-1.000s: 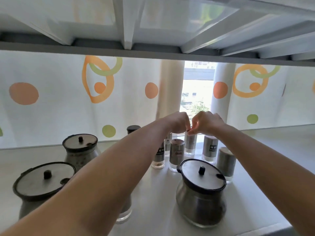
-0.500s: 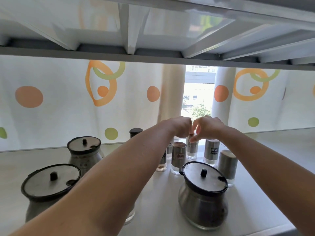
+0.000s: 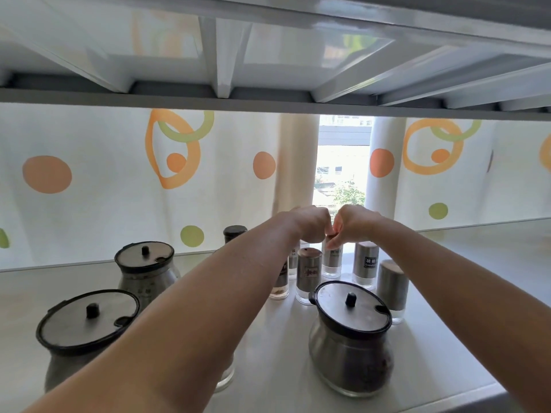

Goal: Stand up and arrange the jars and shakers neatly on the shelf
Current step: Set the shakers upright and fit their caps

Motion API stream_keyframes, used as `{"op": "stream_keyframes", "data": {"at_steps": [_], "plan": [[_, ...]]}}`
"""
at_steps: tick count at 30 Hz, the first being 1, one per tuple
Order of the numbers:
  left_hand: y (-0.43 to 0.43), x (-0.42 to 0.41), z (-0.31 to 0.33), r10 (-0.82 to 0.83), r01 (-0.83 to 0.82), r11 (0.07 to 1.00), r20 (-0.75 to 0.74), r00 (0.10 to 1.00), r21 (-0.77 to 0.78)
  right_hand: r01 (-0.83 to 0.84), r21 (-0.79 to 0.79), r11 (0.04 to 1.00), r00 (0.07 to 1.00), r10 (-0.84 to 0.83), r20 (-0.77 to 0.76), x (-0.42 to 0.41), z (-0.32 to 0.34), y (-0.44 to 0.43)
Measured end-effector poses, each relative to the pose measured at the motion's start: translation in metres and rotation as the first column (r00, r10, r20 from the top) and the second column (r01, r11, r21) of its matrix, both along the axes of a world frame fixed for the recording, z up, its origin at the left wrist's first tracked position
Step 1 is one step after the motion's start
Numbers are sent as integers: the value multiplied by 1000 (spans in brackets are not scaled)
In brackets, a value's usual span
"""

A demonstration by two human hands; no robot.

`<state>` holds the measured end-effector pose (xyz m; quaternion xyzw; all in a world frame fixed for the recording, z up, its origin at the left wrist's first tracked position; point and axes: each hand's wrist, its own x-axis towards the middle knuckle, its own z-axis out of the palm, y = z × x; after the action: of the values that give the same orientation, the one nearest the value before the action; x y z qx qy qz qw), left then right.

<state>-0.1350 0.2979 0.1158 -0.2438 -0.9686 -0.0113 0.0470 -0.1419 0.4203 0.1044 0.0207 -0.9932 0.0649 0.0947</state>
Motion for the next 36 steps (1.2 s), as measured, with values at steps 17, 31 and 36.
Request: {"op": "stream_keyframes", "data": {"at_steps": [17, 31, 36], "plan": [[-1, -2, -2, -9, -7, 983, 86, 996, 182, 26, 43, 999, 973, -36, 228, 41, 36, 38], [14, 47, 9, -304, 279, 859, -10, 953, 429, -179, -242, 954, 927, 246, 284, 106, 30, 69], [17, 67, 6, -351, 317, 862, 13, 936, 395, -169, -274, 947, 965, 215, 149, 108, 5, 77]]}}
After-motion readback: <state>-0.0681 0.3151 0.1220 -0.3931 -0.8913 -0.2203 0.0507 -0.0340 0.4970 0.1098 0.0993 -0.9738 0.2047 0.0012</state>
